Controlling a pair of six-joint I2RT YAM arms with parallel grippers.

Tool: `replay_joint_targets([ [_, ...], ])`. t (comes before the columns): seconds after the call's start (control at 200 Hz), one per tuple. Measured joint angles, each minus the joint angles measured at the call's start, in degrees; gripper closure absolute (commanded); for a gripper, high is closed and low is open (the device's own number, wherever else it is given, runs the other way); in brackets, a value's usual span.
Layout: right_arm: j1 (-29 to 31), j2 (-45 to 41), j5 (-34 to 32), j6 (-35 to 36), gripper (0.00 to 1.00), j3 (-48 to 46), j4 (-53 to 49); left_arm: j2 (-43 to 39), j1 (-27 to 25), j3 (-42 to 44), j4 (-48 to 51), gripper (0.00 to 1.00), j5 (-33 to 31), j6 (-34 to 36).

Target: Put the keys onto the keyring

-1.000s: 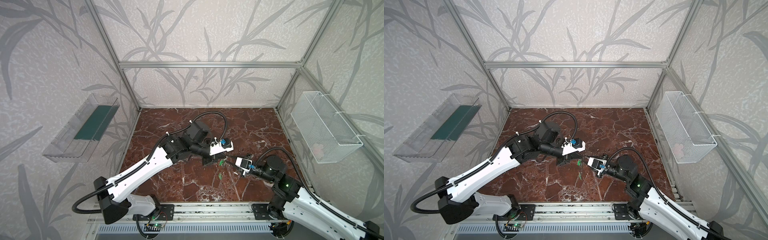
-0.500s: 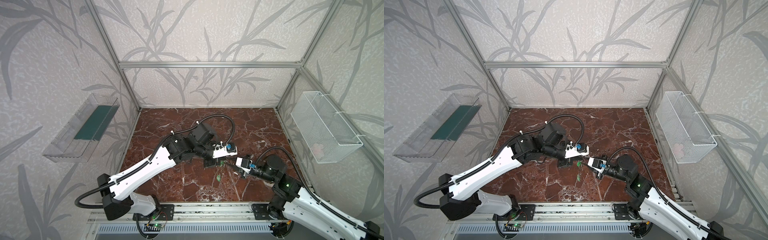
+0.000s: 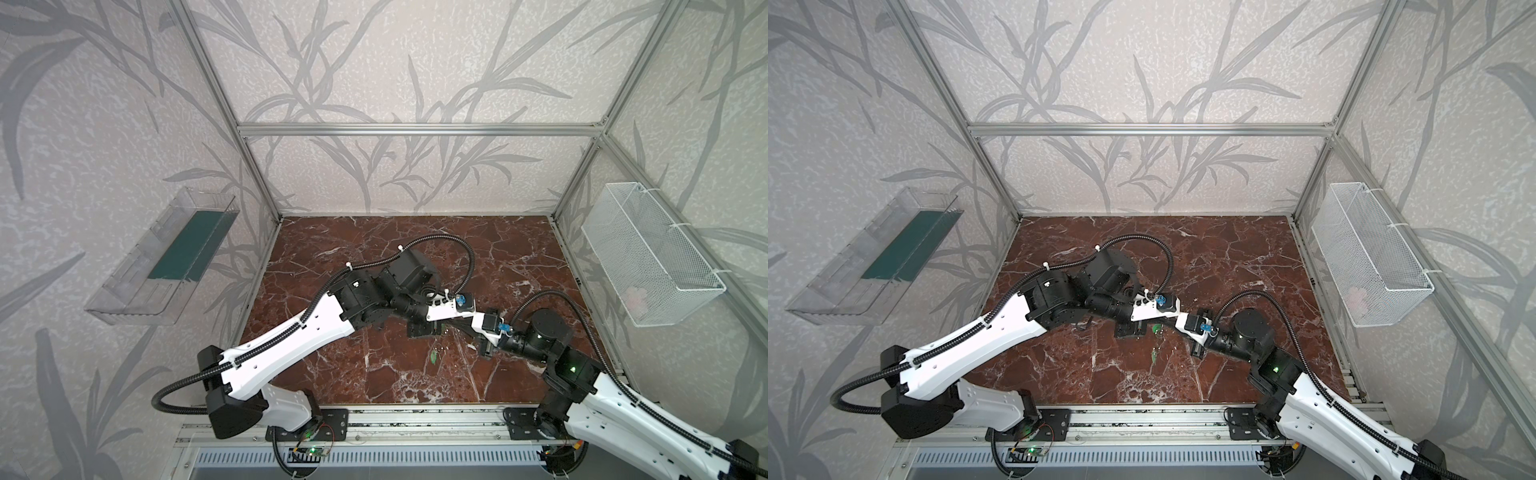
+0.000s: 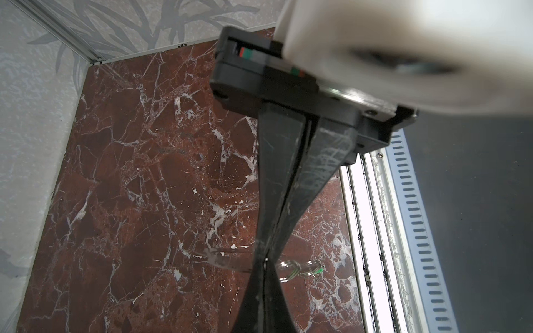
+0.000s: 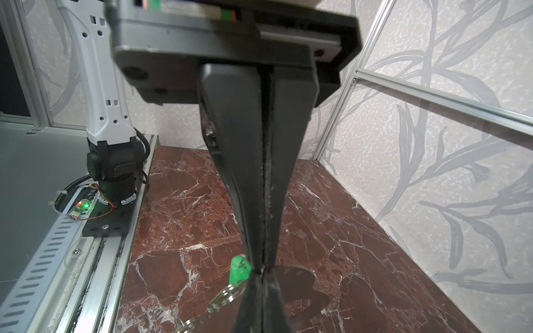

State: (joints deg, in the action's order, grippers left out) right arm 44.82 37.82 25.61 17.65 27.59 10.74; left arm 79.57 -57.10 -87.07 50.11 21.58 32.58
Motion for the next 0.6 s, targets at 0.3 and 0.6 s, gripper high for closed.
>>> replay_joint_targets([
  [0.3,0.02,1.92,0.33,-1.68,1.00,0.42,1.07,-4.98,0.26,7.37,-8.50,0.65,-2.19,-2.51],
  [0.6,-0.09,2.64,0.46,-5.53,1.00,-1.25,8.20,-18.03,6.75,25.11,-26.45,0.71,2.95,-10.25],
])
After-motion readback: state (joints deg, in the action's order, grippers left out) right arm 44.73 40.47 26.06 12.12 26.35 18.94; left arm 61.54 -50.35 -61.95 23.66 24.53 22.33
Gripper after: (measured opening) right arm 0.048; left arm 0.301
